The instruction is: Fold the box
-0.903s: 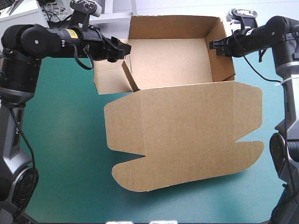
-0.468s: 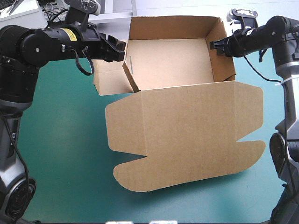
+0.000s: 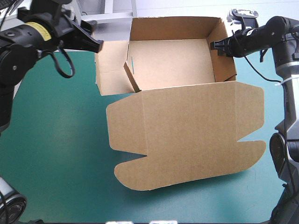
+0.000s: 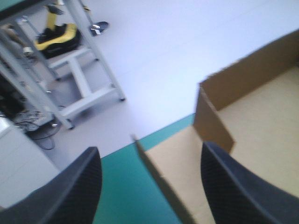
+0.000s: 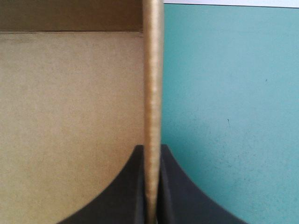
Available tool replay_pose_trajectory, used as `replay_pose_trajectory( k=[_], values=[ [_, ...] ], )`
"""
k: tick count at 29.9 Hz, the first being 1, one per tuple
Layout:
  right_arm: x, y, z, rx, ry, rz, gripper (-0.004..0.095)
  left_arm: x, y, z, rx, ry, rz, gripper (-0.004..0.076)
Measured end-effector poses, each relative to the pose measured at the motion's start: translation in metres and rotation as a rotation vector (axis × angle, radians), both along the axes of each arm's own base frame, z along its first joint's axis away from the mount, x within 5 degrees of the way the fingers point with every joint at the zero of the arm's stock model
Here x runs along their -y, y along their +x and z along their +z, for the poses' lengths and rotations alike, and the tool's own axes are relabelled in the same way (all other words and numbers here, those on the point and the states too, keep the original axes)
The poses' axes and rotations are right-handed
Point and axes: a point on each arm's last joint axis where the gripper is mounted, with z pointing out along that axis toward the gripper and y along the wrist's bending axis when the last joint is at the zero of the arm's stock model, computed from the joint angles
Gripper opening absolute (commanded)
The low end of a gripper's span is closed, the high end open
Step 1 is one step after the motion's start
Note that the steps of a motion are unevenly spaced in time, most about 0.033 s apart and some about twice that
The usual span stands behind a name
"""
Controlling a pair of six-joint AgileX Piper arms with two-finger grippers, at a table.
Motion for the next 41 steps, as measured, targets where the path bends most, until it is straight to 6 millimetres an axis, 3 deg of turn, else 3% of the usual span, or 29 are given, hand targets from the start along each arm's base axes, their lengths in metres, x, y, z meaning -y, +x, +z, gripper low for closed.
replay_pose_trajectory(
  k=[9,15,23,30,34,41],
  values=[
    [0.000,0.000,0.000,0.000,-0.004,-0.002,-0.0021,-0.047,-0.031,0.025,0.144,0.018,0.225,0.0439],
    [0.000,0.000,0.000,0.000,-0.005,-0.002,-0.0021,-0.088,-0.026,0.013,0.088,0.056,0.422,0.0438],
    [0.001,0.000,0.000,0.000,-0.006,-0.003,-0.0022,-0.156,0.019,-0.058,-0.255,-0.001,0.615,0.0438],
    [0.001,0.000,0.000,0.000,-0.007,-0.003,-0.0022,-0.224,0.037,-0.134,-0.510,-0.217,0.706,0.0438],
    [0.001,0.000,0.000,0.000,-0.007,-0.003,-0.0022,-0.238,0.051,-0.181,-0.584,-0.354,0.638,0.0438],
    [0.000,0.000,0.000,0.000,-0.001,-0.001,-0.0022,-0.231,0.081,-0.247,-0.669,-0.560,0.430,0.0438]
  ],
)
